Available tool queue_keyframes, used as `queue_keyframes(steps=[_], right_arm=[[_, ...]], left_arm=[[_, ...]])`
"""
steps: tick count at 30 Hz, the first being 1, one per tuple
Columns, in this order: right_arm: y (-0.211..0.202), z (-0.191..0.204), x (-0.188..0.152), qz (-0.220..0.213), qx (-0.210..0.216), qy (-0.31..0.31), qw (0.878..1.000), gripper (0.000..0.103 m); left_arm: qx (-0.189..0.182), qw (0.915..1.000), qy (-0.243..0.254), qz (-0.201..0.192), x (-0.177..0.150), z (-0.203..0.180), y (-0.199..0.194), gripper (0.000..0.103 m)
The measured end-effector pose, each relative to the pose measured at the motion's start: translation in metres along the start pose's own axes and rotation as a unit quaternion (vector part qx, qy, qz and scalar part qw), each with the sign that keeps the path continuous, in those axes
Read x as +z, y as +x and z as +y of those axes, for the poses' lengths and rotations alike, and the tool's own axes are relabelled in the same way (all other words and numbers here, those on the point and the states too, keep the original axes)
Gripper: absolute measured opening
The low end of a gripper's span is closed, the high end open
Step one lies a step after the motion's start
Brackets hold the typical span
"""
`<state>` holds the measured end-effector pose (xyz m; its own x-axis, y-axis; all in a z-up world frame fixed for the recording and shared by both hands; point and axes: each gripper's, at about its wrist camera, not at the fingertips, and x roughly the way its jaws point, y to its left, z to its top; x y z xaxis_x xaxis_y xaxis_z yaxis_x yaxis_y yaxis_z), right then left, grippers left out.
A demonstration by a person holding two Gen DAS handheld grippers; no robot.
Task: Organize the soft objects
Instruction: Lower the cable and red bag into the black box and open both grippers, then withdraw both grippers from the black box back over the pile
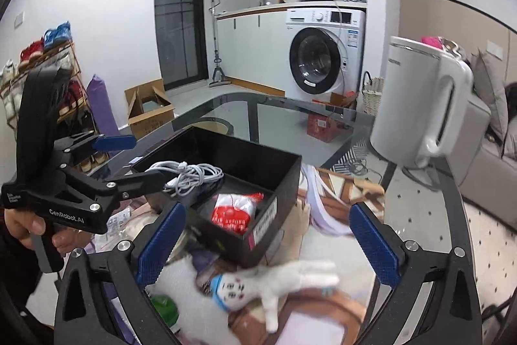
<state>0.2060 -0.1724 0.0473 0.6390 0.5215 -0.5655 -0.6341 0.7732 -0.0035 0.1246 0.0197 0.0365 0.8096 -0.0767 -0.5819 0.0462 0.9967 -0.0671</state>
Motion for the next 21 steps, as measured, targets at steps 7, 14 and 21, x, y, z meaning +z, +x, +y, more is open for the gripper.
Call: queue_keyframes(steps=[7, 14, 21], right_arm=[[-0.018, 0.01, -0.028, 0.008, 0.005, 0.016, 1.0, 0.102], [-0.024, 0.018, -0.046, 0.025, 0.014, 0.021, 0.999, 0.102], [-0.031, 0.027, -0.048, 0.025, 0.005, 0.006, 1.0, 0.102]], left_arm=[[0.012, 0.9999, -0.002, -0.004, -0.022, 0.001, -0.023, 0.103], [0.013, 0.9999, -0.006, -0.005, -0.038, 0.0, -0.037, 0.103], [0.021, 0.9998, -0.008, 0.0, -0.054, 0.002, -0.044, 0.103]])
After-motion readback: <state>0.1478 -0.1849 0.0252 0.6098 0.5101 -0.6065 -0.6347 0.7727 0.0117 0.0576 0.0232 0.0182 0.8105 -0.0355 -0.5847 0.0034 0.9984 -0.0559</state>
